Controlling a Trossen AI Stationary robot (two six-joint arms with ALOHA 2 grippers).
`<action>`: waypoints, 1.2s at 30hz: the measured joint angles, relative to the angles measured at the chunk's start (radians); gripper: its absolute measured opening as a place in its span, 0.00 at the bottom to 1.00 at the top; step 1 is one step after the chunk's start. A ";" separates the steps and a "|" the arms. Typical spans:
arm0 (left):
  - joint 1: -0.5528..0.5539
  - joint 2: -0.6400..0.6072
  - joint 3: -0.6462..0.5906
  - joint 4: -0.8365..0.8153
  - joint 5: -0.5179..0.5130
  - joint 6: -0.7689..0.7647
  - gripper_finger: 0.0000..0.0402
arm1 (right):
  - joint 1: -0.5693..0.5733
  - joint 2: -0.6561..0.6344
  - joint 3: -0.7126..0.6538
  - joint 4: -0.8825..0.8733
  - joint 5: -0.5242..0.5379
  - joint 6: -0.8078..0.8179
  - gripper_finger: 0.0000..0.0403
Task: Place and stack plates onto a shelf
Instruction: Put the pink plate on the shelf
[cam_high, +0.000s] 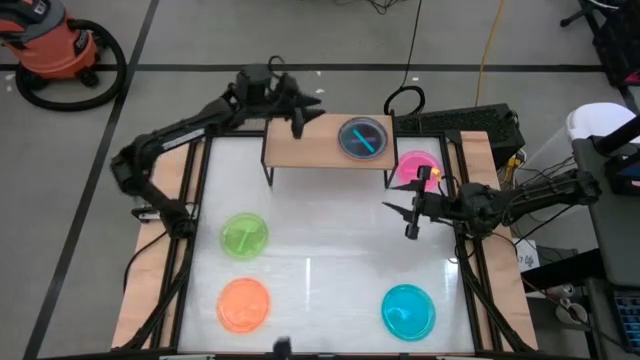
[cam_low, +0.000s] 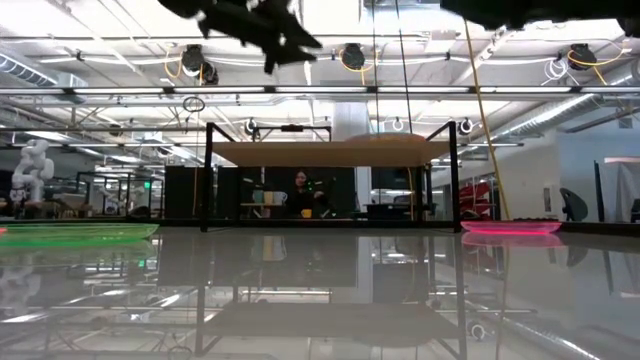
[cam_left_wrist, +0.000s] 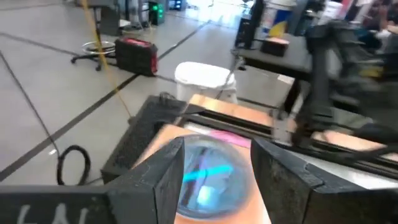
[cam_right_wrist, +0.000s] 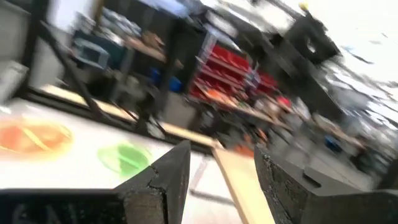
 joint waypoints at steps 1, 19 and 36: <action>-0.028 -0.036 -0.026 -0.005 -0.008 -0.002 0.46 | 0.000 0.000 0.000 -0.017 0.032 0.005 0.40; -0.476 -0.556 -0.875 0.646 -0.472 -0.022 0.33 | -0.003 0.013 0.052 -0.313 0.201 0.204 0.40; -0.477 -0.582 -1.017 0.749 -0.474 -0.059 0.33 | -0.121 0.220 0.189 -0.665 0.247 0.478 0.40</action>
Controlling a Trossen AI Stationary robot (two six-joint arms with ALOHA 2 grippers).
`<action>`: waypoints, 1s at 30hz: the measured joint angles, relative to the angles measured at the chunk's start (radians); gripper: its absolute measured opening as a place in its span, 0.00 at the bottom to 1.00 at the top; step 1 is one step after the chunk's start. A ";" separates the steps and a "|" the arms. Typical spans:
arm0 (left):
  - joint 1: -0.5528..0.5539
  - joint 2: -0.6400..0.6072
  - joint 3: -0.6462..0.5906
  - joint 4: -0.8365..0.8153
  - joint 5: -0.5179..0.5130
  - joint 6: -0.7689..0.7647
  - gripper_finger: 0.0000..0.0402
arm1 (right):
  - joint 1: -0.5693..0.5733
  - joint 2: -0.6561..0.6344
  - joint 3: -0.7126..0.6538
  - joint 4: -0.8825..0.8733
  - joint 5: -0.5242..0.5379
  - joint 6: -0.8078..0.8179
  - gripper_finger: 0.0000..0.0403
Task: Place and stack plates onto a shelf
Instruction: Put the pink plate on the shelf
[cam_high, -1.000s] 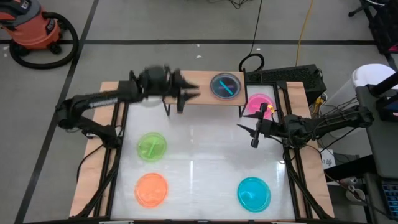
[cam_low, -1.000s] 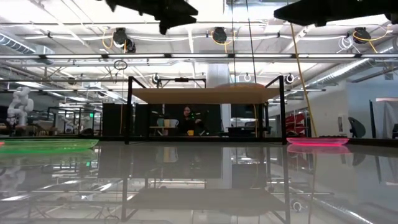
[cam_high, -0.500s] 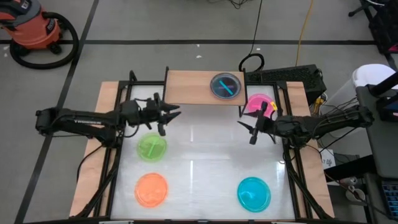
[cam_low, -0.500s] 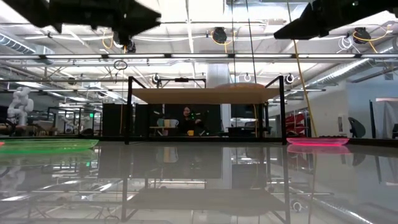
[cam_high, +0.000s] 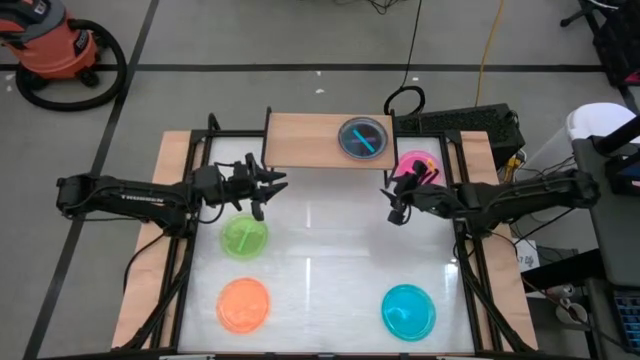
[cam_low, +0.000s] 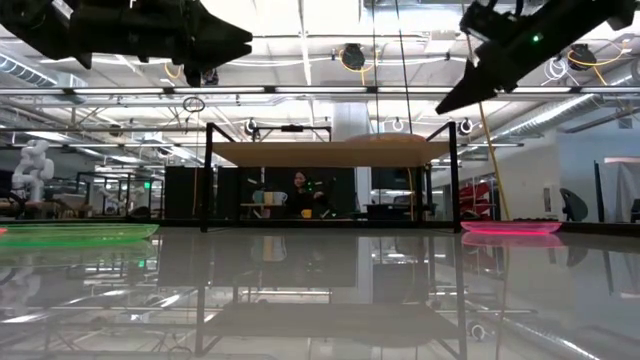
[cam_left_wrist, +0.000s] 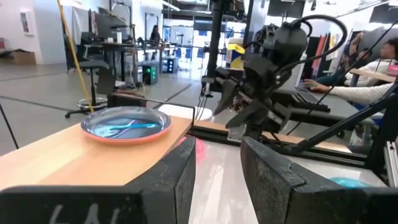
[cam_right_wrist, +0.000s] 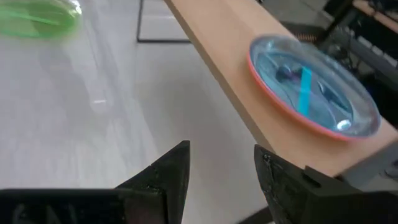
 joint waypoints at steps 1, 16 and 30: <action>0.000 0.000 0.000 -0.001 0.000 0.000 0.33 | -0.006 0.004 0.000 -0.013 -0.001 0.010 0.40; 0.001 0.000 0.000 0.025 -0.005 0.050 0.33 | -0.032 0.094 0.000 -0.158 -0.039 0.196 0.40; 0.002 0.001 0.000 0.073 -0.011 0.091 0.33 | -0.097 0.190 0.000 -0.354 -0.135 0.392 0.40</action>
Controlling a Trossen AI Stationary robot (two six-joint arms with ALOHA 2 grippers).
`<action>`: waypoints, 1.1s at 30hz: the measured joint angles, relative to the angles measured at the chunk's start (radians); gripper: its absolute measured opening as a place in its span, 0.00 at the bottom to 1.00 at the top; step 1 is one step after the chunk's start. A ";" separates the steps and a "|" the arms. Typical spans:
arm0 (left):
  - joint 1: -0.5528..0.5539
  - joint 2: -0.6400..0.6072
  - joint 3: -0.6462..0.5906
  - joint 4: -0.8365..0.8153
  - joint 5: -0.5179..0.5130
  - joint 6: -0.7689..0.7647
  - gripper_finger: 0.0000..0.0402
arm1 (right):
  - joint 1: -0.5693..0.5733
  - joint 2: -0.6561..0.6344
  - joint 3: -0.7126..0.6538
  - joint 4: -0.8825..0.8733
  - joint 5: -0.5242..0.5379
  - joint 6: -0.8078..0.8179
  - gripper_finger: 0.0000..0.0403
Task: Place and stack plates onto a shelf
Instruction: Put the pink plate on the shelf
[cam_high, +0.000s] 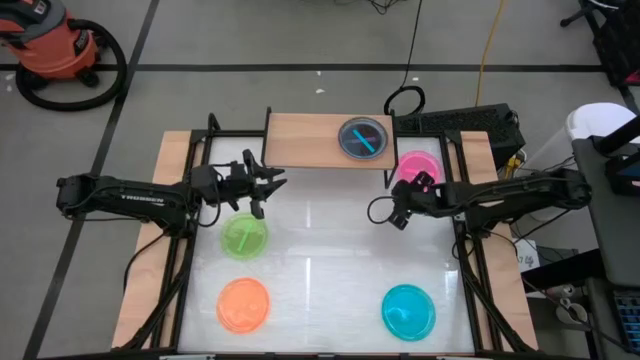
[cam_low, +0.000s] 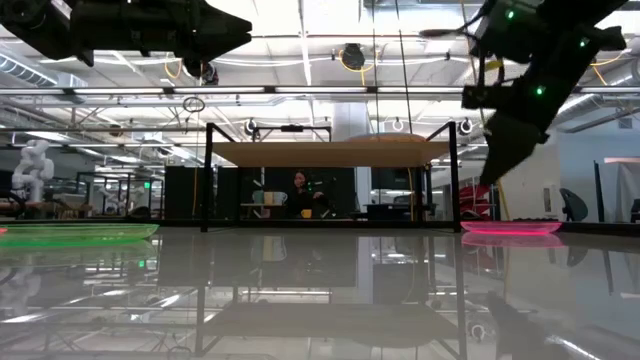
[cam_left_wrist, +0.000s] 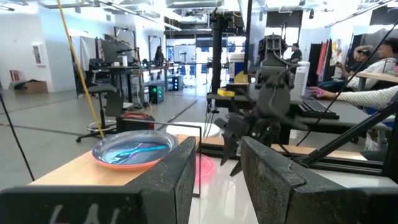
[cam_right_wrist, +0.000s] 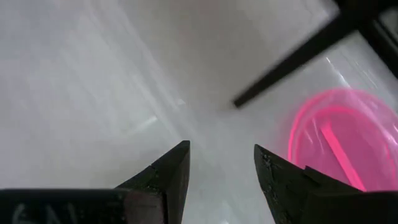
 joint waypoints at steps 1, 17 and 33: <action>0.000 0.000 0.000 -0.001 0.000 0.000 0.33 | -0.006 0.014 0.000 -0.013 0.000 0.010 0.40; 0.000 0.000 0.000 -0.003 0.000 -0.020 0.33 | -0.118 0.164 0.000 -0.161 0.005 0.072 0.40; -0.001 0.000 0.000 -0.027 0.002 -0.049 0.33 | -0.190 0.200 -0.076 -0.094 0.134 0.073 0.40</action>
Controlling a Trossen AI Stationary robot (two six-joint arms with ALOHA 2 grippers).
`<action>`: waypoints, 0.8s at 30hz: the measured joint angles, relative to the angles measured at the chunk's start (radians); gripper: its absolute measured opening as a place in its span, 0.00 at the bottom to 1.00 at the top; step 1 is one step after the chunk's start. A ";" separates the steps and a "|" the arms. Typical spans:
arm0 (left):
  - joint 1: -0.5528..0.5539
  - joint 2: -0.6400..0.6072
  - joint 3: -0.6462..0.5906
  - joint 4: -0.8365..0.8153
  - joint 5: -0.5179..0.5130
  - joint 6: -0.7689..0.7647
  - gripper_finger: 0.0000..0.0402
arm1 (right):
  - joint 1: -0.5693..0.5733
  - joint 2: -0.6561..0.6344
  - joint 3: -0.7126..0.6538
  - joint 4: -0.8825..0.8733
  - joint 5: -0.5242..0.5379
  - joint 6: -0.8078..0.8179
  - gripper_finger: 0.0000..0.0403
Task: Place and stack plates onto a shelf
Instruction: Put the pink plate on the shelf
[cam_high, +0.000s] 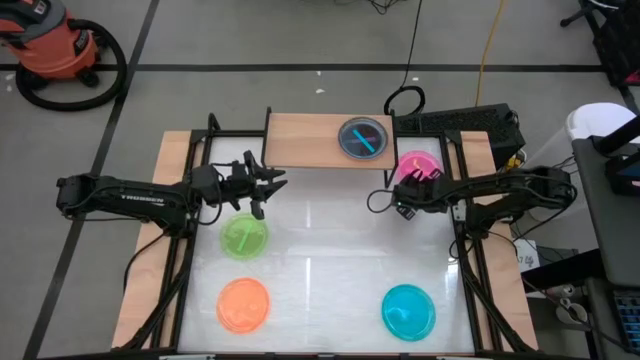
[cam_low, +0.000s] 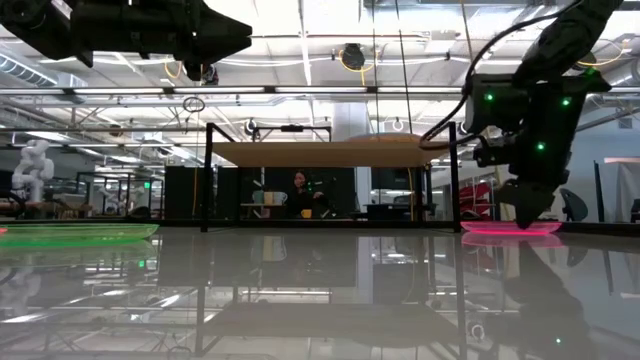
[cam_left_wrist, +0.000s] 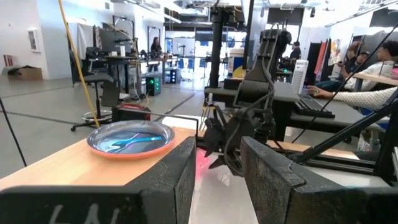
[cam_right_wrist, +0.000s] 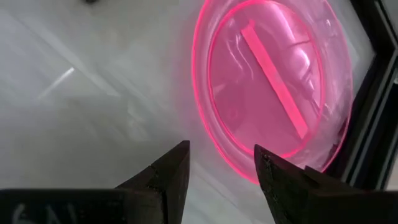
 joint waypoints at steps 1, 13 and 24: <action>0.000 0.000 0.000 0.001 0.000 0.000 0.33 | -0.002 0.000 0.000 0.006 0.000 0.000 0.40; 0.000 0.000 0.000 0.000 0.000 -0.003 0.33 | -0.008 0.000 -0.023 0.068 -0.001 -0.006 0.40; 0.000 0.002 0.000 -0.001 0.000 -0.016 0.33 | -0.053 -0.003 -0.103 0.170 0.008 -0.031 0.40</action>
